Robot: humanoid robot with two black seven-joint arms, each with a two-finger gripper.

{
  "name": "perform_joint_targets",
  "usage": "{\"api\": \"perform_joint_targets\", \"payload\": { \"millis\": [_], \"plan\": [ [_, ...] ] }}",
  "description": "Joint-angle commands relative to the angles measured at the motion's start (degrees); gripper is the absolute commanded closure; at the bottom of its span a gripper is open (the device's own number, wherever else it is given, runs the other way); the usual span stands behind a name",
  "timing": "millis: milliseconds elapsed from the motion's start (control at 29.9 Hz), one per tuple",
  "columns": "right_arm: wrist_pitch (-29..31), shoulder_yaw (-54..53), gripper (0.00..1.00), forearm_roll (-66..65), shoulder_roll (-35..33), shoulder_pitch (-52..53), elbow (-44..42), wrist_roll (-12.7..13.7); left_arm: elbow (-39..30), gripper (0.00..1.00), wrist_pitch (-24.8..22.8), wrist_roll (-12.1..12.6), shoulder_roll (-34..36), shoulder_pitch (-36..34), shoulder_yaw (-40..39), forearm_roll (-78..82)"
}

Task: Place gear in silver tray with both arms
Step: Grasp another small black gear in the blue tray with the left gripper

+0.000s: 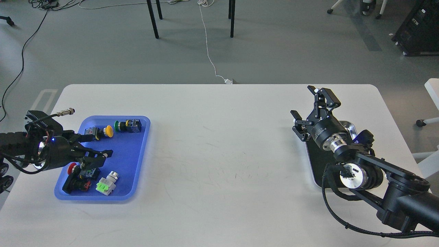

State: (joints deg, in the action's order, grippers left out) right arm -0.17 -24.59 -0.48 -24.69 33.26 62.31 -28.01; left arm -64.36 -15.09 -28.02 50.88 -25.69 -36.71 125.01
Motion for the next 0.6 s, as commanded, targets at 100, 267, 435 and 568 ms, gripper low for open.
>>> {"api": "perform_joint_targets", "payload": {
  "millis": [100, 267, 435, 568],
  "plan": [
    [0.0, 0.1, 0.04, 0.0, 0.0, 0.0, 0.0, 0.0, 2.8, 0.36, 0.0, 0.0, -2.0, -1.6, 2.1, 0.0],
    [0.0, 0.1, 0.04, 0.0, 0.0, 0.0, 0.1, 0.0, 5.6, 0.36, 0.2, 0.0, -3.6, -4.4, 5.0, 0.0],
    [0.0, 0.1, 0.04, -0.1, 0.0, 0.0, 0.2, 0.0, 7.1, 0.39, 0.2, 0.0, -3.9, -6.6, 8.2, 0.0],
    [0.0, 0.1, 0.04, -0.1, -0.1, -0.1, 0.2, 0.0, 7.8, 0.42, 0.2, 0.0, -4.4, -6.6, 8.2, 0.0]
  ]
}}
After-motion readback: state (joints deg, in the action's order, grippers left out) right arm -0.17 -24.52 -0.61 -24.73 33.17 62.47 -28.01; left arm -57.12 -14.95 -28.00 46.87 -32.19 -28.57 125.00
